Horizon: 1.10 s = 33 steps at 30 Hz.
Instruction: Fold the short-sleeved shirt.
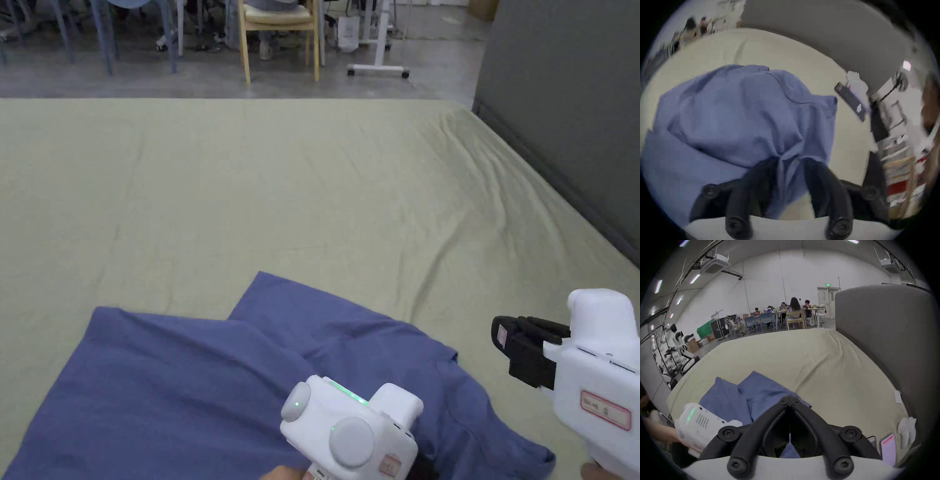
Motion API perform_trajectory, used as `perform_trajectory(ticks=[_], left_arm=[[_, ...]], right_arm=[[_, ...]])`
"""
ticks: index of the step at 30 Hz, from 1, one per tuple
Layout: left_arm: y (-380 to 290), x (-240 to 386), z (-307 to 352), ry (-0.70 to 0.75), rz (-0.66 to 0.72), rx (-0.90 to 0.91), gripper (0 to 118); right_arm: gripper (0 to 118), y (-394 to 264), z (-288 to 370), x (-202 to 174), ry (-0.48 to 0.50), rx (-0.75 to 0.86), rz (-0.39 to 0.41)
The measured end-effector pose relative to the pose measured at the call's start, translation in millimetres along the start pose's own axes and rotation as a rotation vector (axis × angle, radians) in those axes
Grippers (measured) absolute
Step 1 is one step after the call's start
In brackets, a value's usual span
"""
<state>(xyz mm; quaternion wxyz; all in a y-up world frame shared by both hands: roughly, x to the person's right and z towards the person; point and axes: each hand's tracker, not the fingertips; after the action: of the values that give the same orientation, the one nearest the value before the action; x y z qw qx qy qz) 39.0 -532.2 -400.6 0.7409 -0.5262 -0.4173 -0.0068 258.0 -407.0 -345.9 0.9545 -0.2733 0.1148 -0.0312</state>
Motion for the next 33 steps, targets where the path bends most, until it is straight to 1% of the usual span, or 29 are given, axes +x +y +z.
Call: perform_trajectory(ticks=[1, 2, 3, 5, 7, 8, 9, 10, 11, 12, 13, 14, 15, 17, 19, 22, 23, 24, 25, 26, 28, 31, 33], left_arm=[[1.3, -1.3, 6.9, -0.009, 0.030, 0.009, 63], [-1.0, -0.6, 18.2, 0.013, 0.037, 0.015, 76], [-6.7, 0.0, 36.0, 0.065, 0.008, 0.038, 80], [-21.3, -1.2, 80.9, 0.133, -0.026, 0.128, 80], [-45.8, -4.8, 140.8, 0.163, -0.004, 0.222, 78], [-65.0, -5.2, 176.3, 0.196, 0.007, 0.308, 70], [-81.9, -4.5, 207.4, 0.254, 0.005, 0.395, 44], [-99.7, -0.8, 232.8, 0.377, 0.021, 0.462, 0], [-120.5, 1.4, 255.6, 0.526, 0.074, 0.537, 0], [-137.9, 0.4, 274.1, 0.600, 0.104, 0.552, 0], [-152.6, 2.6, 289.3, 0.663, 0.109, 0.517, 0], [-166.6, 2.9, 298.1, 0.726, 0.153, 0.539, 0], [-180.7, 0.5, 306.5, 0.740, 0.213, 0.566, 0], [-194.2, -3.3, 315.2, 0.701, 0.299, 0.612, 0], [-198.5, -10.6, 314.0, 0.705, 0.323, 0.601, 0], [-182.6, -27.9, 307.4, 0.721, 0.315, 0.577, 0], [-173.5, -37.9, 305.8, 0.709, 0.315, 0.570, 3], [-160.1, -54.6, 303.8, 0.681, 0.320, 0.570, 29], [-143.9, -67.5, 303.2, 0.650, 0.334, 0.570, 85], [-127.9, -88.5, 300.7, 0.629, 0.359, 0.553, 95], [-91.9, -142.6, 289.0, 0.632, 0.381, 0.518, 95], [-47.7, -224.5, 261.2, 0.708, 0.465, 0.381, 95], [-30.7, -258.6, 239.2, 0.713, 0.517, 0.331, 95]], right_arm=[[3, -1.2, -0.1, -3.1, 0.006, -0.002, 0.000], [3, -2.1, 0.5, -6.3, 0.011, -0.004, 0.000], [3, -1.7, 1.6, -8.0, 0.017, -0.003, -0.001], [3, -0.9, 4.3, -12.9, 0.031, -0.003, 0.001], [3, -1.3, 7.4, -17.6, 0.033, 0.000, 0.007], [3, -2.1, 9.2, -20.0, 0.037, 0.001, 0.009], [3, -3.5, 10.7, -22.4, 0.041, 0.001, 0.009], [3, -5.5, 11.9, -25.2, 0.044, 0.001, 0.008], [3, -7.1, 13.7, -29.3, 0.045, 0.002, 0.005], [3, -9.9, 14.3, -32.5, 0.048, 0.002, 0.001], [3, -12.7, 14.3, -35.8, 0.051, 0.000, -0.001], [3, -15.0, 14.1, -39.1, 0.053, -0.002, -0.002], [3, -17.5, 13.4, -41.3, 0.052, -0.005, -0.003], [3, -19.6, 11.8, -45.6, 0.066, -0.015, -0.012], [3, -22.1, 8.6, -45.1, 0.073, -0.023, -0.017], [3, -21.9, 7.3, -47.5, 0.069, -0.032, 0.018], [3, -22.1, 7.8, -50.7, 0.066, -0.037, 0.027], [3, -22.0, 7.5, -51.1, 0.065, -0.041, 0.035], [3, -22.1, 6.9, -50.7, 0.065, -0.044, 0.041], [3, -22.3, 5.6, -49.6, 0.065, -0.049, 0.045], [3, -22.9, 3.5, -48.8, 0.057, -0.062, 0.055], [3, -24.5, -6.5, -44.7, 0.033, -0.090, 0.078], [3, -26.1, -17.0, -41.3, 0.018, -0.115, 0.087]])
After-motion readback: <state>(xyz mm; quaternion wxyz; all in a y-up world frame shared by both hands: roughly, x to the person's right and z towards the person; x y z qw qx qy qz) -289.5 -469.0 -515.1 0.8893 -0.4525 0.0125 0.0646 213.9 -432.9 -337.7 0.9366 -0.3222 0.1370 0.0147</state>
